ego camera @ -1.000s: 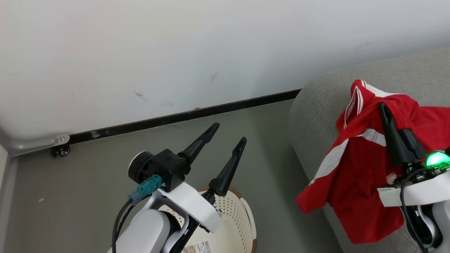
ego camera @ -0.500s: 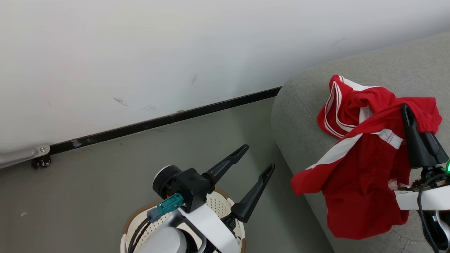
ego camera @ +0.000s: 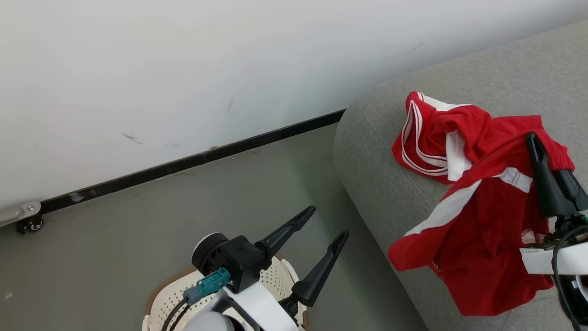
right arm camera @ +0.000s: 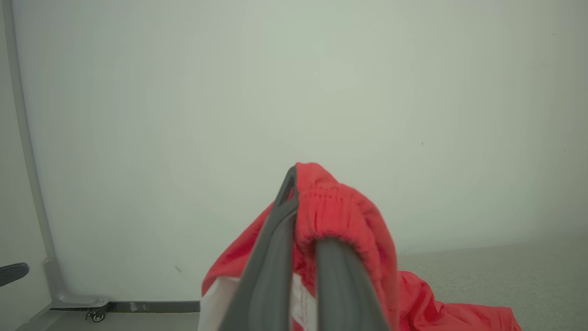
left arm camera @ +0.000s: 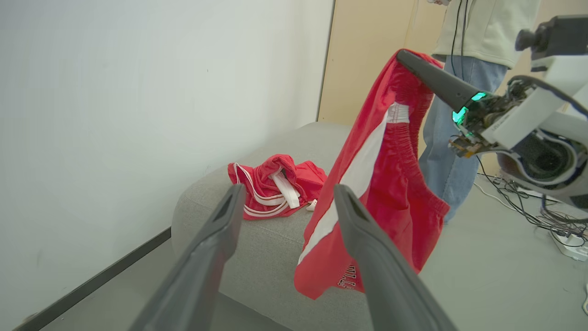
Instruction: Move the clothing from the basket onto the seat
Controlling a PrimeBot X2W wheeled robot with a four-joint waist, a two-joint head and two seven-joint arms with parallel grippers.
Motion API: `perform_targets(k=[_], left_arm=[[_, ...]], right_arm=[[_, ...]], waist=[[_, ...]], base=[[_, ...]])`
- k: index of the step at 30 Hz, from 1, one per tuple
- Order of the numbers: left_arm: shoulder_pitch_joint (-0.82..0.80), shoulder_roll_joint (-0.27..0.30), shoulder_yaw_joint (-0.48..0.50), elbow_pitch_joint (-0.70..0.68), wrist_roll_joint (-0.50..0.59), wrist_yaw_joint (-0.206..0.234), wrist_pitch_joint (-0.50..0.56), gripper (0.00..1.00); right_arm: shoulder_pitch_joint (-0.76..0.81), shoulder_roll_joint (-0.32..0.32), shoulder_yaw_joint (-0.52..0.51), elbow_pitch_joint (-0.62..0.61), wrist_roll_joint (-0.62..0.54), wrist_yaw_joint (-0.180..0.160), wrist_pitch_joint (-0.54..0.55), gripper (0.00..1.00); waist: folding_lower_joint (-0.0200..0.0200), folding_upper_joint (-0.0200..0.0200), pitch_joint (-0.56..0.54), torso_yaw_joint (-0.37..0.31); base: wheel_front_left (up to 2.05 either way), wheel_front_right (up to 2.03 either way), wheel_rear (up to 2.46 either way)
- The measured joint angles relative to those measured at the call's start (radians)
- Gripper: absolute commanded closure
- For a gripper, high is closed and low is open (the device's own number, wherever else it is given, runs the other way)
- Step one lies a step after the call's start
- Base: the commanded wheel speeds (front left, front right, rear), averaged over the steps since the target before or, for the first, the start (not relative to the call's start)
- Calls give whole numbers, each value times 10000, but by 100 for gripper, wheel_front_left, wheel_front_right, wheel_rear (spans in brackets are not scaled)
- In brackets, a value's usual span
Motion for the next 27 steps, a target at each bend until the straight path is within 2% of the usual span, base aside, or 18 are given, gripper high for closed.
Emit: perform_targets(k=[12, 22, 27], left_arm=[[112, 146, 132, -272, -6, 0, -88, 0], [37, 431, 445, -562, 59, 46, -69, 0], [-193, 527, 566, -819, 107, 105, 15, 0]], right_arm=[[-2113, -719, 228, 159, 291, 0, 1058, 100], [-4197, -1095, -460, 1070, 456, 0, 1808, 100], [-5097, -1647, -1126, 1459, 437, 0, 2052, 100]], waist=[[0, 0, 349, -154], [0, 0, 846, -32], [0, 0, 1143, 53]], base=[[0, 0, 0], [0, 0, 0], [0, 0, 0]])
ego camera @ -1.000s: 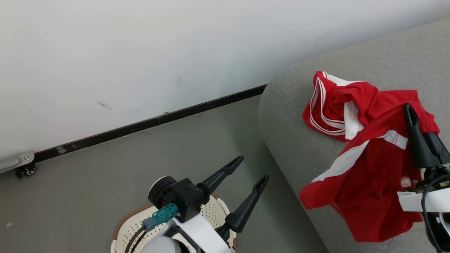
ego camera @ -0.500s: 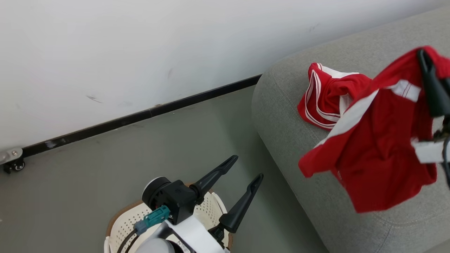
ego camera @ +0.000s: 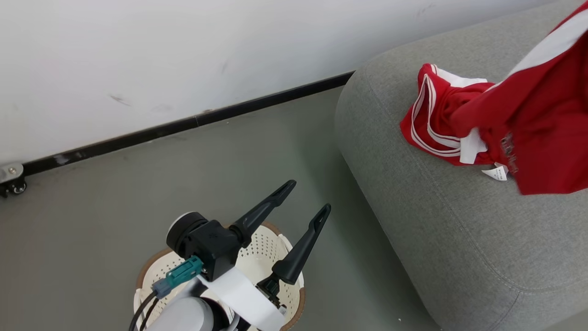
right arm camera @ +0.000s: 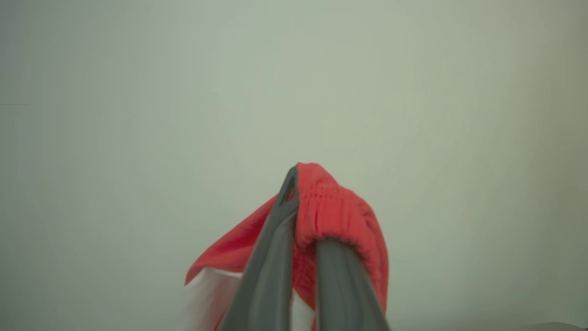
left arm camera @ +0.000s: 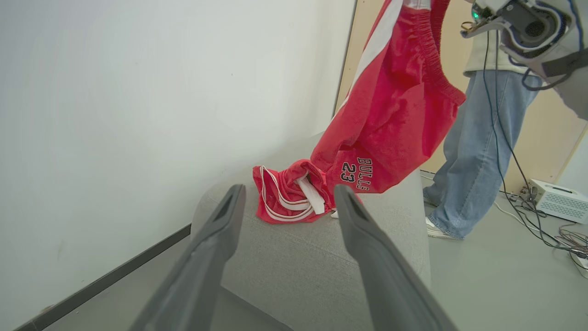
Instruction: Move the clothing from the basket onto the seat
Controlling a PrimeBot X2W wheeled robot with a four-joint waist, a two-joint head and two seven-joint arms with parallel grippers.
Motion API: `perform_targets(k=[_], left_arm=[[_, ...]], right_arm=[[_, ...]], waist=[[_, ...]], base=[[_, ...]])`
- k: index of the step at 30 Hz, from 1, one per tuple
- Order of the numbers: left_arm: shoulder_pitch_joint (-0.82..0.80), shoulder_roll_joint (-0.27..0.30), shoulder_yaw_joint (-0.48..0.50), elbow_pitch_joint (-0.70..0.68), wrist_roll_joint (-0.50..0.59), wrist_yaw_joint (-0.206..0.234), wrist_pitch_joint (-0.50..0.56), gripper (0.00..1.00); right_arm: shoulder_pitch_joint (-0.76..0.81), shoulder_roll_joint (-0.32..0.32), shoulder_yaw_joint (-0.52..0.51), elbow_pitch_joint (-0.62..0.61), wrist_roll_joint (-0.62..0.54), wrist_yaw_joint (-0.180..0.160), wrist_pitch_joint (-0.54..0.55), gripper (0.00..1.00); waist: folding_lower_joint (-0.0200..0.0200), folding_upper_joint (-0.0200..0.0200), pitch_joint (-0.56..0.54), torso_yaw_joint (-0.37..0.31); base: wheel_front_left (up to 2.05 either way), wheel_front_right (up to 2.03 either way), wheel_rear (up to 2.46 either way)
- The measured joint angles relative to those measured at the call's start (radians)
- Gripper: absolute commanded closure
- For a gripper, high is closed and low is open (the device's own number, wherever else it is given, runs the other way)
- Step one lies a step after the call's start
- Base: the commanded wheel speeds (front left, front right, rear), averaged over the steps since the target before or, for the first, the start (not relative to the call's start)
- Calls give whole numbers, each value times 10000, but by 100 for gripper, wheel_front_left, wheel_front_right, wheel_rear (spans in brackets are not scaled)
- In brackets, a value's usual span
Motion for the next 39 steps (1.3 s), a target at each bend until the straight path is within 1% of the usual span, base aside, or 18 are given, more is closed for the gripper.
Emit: perform_targets(k=[8, 12, 19, 22, 24, 30, 33, 39], left_arm=[[-348, 67, 77, -460, 102, 44, 98, 0], [-534, 86, 94, -616, 186, 44, 132, 0], [-791, 117, 115, -840, 261, 44, 226, 0], [-850, 132, 132, -920, 286, 44, 263, 0], [-931, 144, 128, -974, 347, 44, 322, 0], [-1153, 146, 77, -1137, 476, 44, 412, 0], [-1258, 128, -10, -1206, 527, 44, 439, 0], [-1392, 50, -215, -1296, 593, 42, 441, 0]], right_arm=[[-975, -646, -1110, 424, -115, 0, 146, 100], [-1099, -943, -1398, 855, -75, 0, 408, 100], [-955, -911, -1919, 1755, -54, 0, 479, 100], [-671, -834, -2155, 2150, 13, 0, 462, 100], [-465, -673, -2234, 2397, 31, 0, 422, 100], [44, -134, -2029, 3057, 8, 0, 180, 100], [91, 105, -1891, 3382, -171, 0, 0, 100], [97, 435, -2090, 3887, -660, 0, -245, 100]], waist=[[0, 0, 514, 126], [0, -1, 761, 175], [0, 0, 1171, 232], [1, 0, 1346, 264], [0, 0, 1459, 291], [0, 0, 1807, 398], [0, 0, 1980, 465], [0, 0, 2261, 579]], base=[[0, 0, 0], [0, 0, 0], [0, 0, 0], [0, 0, 0], [0, 0, 0], [0, 0, 0], [0, 0, 0], [0, 0, 0]])
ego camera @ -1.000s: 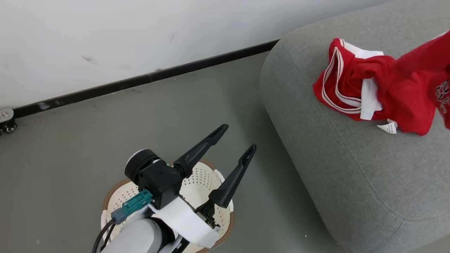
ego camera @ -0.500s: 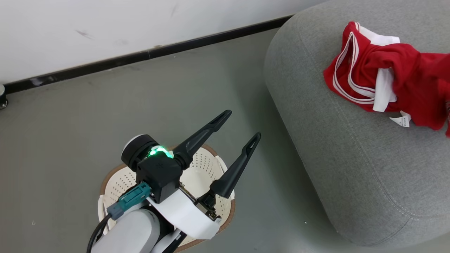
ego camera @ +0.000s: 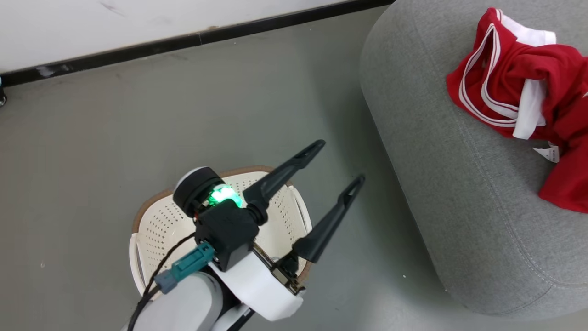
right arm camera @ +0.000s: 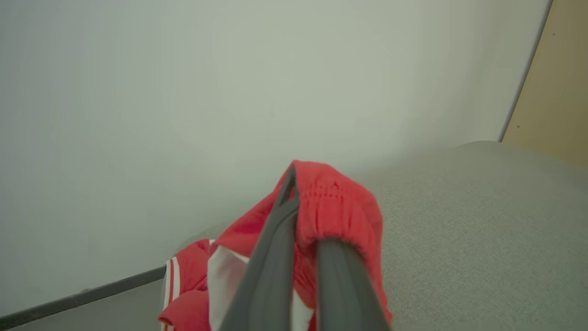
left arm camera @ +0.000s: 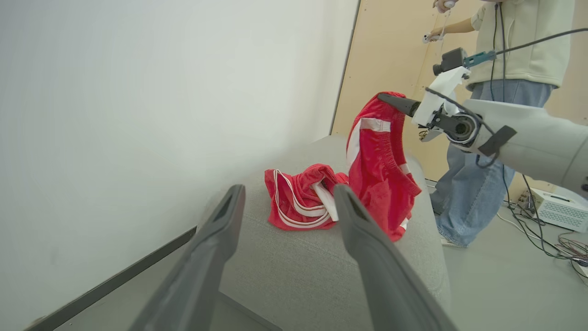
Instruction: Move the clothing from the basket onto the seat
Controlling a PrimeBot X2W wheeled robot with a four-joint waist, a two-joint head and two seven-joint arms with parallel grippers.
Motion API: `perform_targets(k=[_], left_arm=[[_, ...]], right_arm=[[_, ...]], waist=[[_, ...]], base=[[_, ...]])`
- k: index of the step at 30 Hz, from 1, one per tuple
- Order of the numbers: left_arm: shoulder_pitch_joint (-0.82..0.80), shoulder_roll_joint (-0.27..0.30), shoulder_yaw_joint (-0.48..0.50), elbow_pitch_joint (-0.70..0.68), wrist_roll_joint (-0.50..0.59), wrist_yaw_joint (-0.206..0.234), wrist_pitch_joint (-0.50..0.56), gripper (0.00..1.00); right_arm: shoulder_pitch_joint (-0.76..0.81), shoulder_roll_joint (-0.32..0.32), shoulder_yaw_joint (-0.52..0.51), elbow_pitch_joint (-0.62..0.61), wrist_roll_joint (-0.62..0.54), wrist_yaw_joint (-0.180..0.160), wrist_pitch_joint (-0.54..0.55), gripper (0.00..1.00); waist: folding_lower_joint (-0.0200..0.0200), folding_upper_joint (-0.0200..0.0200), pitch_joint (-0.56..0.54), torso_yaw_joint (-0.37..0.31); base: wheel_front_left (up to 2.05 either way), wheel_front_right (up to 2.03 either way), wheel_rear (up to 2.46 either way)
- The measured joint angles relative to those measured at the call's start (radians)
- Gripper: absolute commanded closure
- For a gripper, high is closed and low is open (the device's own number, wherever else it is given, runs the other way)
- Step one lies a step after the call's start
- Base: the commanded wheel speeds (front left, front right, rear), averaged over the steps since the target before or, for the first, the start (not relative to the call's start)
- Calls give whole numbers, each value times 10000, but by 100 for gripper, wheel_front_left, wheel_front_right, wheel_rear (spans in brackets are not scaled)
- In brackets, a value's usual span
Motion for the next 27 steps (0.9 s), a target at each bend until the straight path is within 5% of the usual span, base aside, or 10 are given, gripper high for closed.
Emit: perform_targets(k=[18, 19, 23, 25, 26, 27], left_arm=[[-547, -322, -1083, -35, 211, -63, 100, 0], [-593, -328, -1101, -4, 211, -67, 98, 0], [-613, -278, -1112, 253, 215, -73, 65, 0], [-614, -270, -1152, 376, 215, -75, -15, 0], [-614, -270, -1174, 439, 213, -79, -17, 0], [-614, -270, -1191, 499, 211, -105, -21, 0]], right_arm=[[-668, 777, -337, 1429, -1179, 0, -525, 100], [-720, 779, -324, 1432, -1187, 0, -539, 79], [-831, 924, -121, 1476, -1313, 0, -640, 42], [-830, 943, -38, 1503, -1354, 0, -711, 11], [-827, 943, -4, 1509, -1367, 0, -715, 0], [-824, 943, 33, 1517, -1369, 0, -731, 0]], waist=[[0, 0, 923, 419], [0, 0, 958, 429], [0, 0, 976, 376], [0, -1, 953, 328], [0, 0, 938, 302], [0, 0, 921, 274]], base=[[0, 0, 0], [0, 0, 0], [0, 0, 0], [0, 0, 0], [0, 0, 0], [0, 0, 0]])
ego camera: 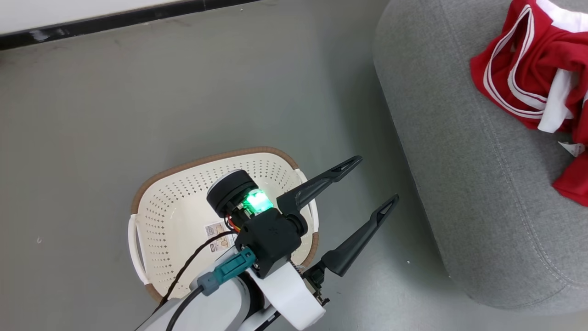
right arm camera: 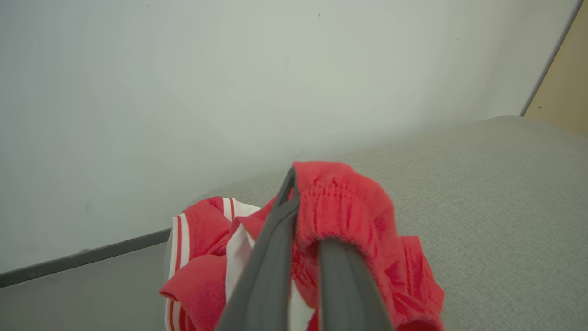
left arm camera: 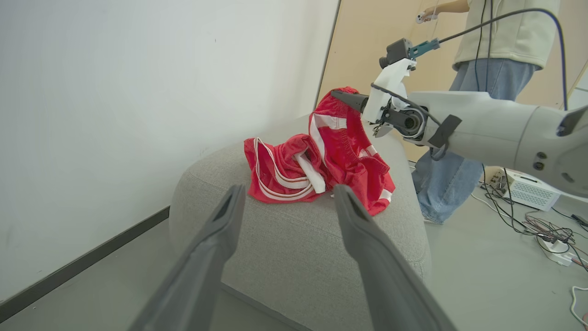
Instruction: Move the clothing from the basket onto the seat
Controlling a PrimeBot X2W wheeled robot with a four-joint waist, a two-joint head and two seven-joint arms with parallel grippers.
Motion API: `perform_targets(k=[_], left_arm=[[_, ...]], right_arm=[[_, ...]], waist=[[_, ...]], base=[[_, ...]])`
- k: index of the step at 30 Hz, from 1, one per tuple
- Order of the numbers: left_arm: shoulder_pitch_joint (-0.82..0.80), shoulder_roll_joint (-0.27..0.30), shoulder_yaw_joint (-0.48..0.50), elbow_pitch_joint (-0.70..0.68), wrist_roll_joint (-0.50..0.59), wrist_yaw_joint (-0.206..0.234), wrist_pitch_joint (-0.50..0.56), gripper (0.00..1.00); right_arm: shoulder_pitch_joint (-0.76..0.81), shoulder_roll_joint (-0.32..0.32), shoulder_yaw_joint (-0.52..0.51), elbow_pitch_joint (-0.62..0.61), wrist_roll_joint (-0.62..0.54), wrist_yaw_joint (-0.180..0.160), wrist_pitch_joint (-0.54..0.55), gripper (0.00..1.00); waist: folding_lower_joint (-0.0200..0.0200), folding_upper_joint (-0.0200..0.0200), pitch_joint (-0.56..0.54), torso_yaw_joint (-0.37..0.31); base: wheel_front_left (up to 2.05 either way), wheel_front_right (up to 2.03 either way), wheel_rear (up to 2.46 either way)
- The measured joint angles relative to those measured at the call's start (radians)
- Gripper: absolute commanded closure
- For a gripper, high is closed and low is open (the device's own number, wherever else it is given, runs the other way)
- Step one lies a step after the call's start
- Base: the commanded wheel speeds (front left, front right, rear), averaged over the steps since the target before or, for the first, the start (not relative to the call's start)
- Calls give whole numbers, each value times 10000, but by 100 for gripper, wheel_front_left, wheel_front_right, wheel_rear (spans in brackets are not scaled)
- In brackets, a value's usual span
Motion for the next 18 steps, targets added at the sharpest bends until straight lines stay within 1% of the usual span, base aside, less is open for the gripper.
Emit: perform_targets(k=[9, 18], left_arm=[[0, 104, -65, 520, -35, -12, -263, 0], [32, 242, -63, 1028, -199, -15, -527, 0]], right_arm=[[442, 211, 326, -82, 17, 0, -178, 0], [1085, 199, 610, -782, 59, 0, -318, 0]], waist=[[0, 0, -258, -323], [0, 0, -709, -696]], base=[[0, 0, 0], [0, 0, 0]])
